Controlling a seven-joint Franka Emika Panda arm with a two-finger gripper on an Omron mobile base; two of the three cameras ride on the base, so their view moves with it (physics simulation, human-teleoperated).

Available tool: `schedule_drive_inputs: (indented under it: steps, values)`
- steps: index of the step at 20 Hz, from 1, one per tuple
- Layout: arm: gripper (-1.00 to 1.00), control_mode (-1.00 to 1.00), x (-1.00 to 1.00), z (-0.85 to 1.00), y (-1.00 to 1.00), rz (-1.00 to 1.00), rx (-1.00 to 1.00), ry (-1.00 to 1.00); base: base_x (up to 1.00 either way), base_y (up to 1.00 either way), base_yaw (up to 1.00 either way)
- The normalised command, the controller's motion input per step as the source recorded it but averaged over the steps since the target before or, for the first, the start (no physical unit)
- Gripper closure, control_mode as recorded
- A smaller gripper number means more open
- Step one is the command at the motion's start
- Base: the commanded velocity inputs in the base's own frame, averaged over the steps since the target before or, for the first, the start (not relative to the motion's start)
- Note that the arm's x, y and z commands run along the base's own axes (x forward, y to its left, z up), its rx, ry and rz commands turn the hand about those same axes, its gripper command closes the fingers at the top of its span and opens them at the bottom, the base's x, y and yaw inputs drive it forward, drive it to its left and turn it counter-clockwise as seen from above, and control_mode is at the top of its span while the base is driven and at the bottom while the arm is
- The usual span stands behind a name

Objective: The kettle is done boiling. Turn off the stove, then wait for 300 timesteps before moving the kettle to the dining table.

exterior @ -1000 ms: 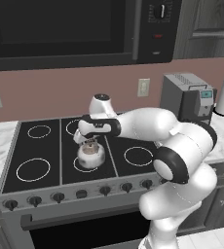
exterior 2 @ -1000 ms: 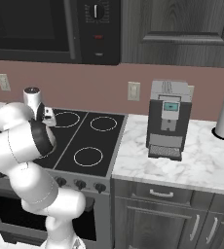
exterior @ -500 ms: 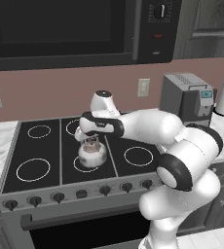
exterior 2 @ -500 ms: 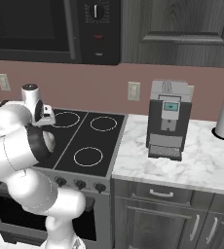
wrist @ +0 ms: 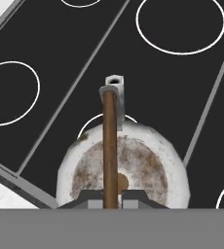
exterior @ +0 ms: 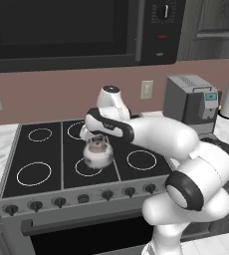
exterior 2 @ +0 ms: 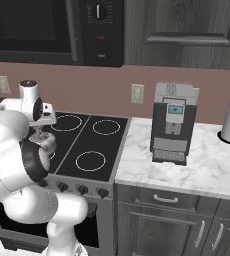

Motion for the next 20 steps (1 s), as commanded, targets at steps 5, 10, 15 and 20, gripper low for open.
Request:
schedule_drive_inputs:
  steps: [5, 10, 15, 20]
  values:
    - [1.00, -1.00, -0.23, 0.43, -0.18, 0.00, 0.00, -0.06, 0.00, 0.00, 0.00]
    - [1.00, -1.00, -0.29, 0.36, -0.17, 0.00, 0.01, -0.07, 0.00, 0.00, 0.00]
    - [1.00, -1.00, -0.33, 0.32, -0.17, 0.00, 0.01, -0.06, 0.00, 0.00, 0.00]
    - [1.00, -1.00, -0.31, 0.40, -0.18, 0.00, 0.01, -0.05, 0.00, 0.00, 0.00]
